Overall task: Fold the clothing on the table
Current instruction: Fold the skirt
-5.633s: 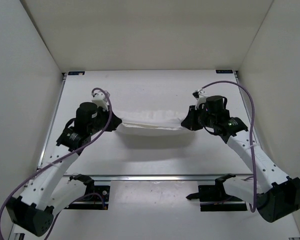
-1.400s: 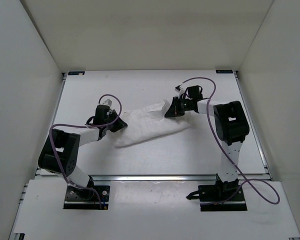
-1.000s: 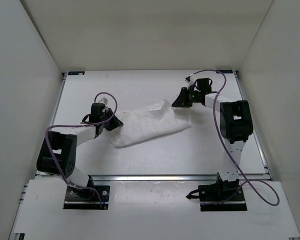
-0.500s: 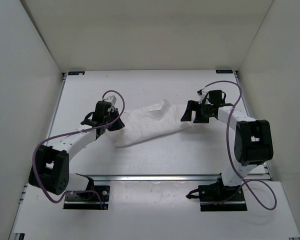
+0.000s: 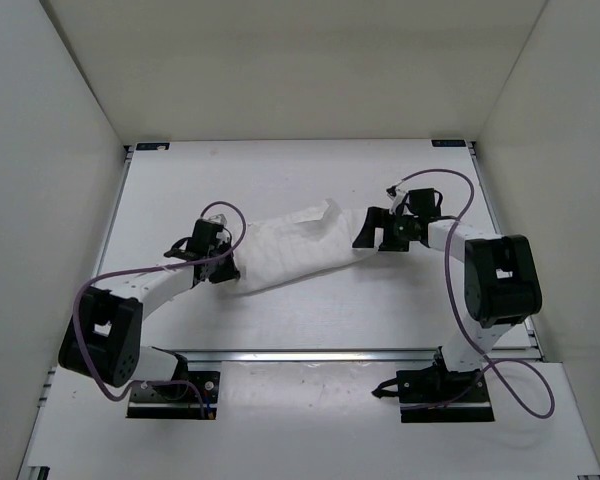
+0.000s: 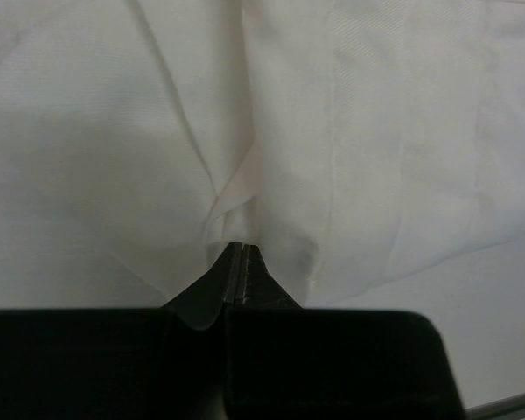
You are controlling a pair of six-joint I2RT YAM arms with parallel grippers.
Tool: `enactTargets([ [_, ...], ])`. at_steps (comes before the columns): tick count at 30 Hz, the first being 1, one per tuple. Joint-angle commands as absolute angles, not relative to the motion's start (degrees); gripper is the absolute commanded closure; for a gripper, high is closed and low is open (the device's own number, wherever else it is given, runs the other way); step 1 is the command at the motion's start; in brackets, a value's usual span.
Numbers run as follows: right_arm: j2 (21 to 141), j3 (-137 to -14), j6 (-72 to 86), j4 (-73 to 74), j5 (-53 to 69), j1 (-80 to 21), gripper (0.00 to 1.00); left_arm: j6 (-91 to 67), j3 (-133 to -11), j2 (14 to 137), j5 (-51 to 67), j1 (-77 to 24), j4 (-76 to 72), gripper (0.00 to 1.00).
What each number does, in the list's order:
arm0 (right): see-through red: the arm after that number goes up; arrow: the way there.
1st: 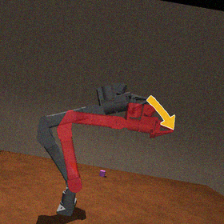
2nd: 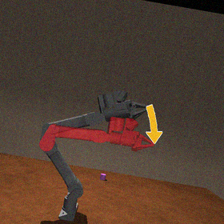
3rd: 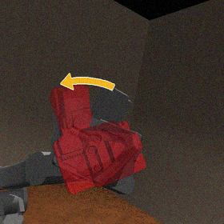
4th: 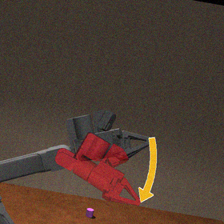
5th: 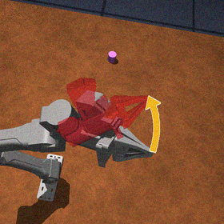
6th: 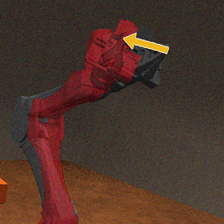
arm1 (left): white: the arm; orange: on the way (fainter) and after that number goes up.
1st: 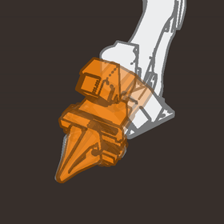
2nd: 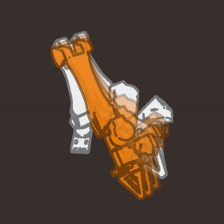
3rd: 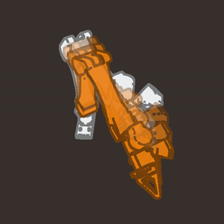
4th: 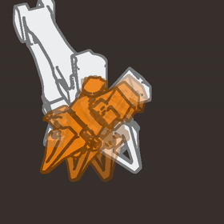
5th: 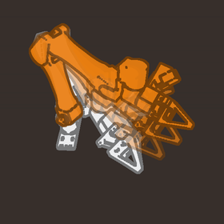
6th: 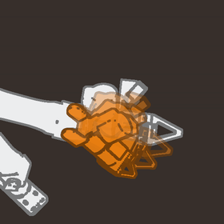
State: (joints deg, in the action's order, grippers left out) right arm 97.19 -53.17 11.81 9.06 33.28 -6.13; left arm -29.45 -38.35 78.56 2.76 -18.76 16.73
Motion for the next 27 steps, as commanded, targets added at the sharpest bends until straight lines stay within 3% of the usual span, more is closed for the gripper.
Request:
enactTargets([
  [1,99.1,-55.8,11.1,4.8,32.3,-6.9,0.01,-31.0,-36.7,79.4,4.2,-17.6,16.3,1.0],
  [8,103.5,-58.2,8.4,3.7,33.7,-8.4,0.01,-31.6,-38.0,83.4,5.1,-18.2,16.2,1.0],
  [14,105.6,-61.1,5.5,6.9,26.3,-11.9,0.06,-31.9,-39.8,85.9,6.1,-18.3,17.1,1.0],
  [19,107.7,-62.6,5.0,8.1,24.3,-12.7,0.46,-31.6,-41.3,88.3,6.2,-18.9,17.1,1.0],
  [21,108.1,-63.2,5.5,8.3,24.3,-12.7,0.72,-31.8,-41.7,89.0,6.7,-18.6,17.2,1.0],
  [23,108.1,-63.7,5.9,9.0,22.9,-12.4,0.92,-31.4,-41.7,89.5,7.2,-18.3,17.3,1.0],
  [27,106.4,-67.5,5.0,10.7,20.3,-12.4,1.0,-30.7,-43.4,91.5,7.8,-18.6,18.4,1.0],
])
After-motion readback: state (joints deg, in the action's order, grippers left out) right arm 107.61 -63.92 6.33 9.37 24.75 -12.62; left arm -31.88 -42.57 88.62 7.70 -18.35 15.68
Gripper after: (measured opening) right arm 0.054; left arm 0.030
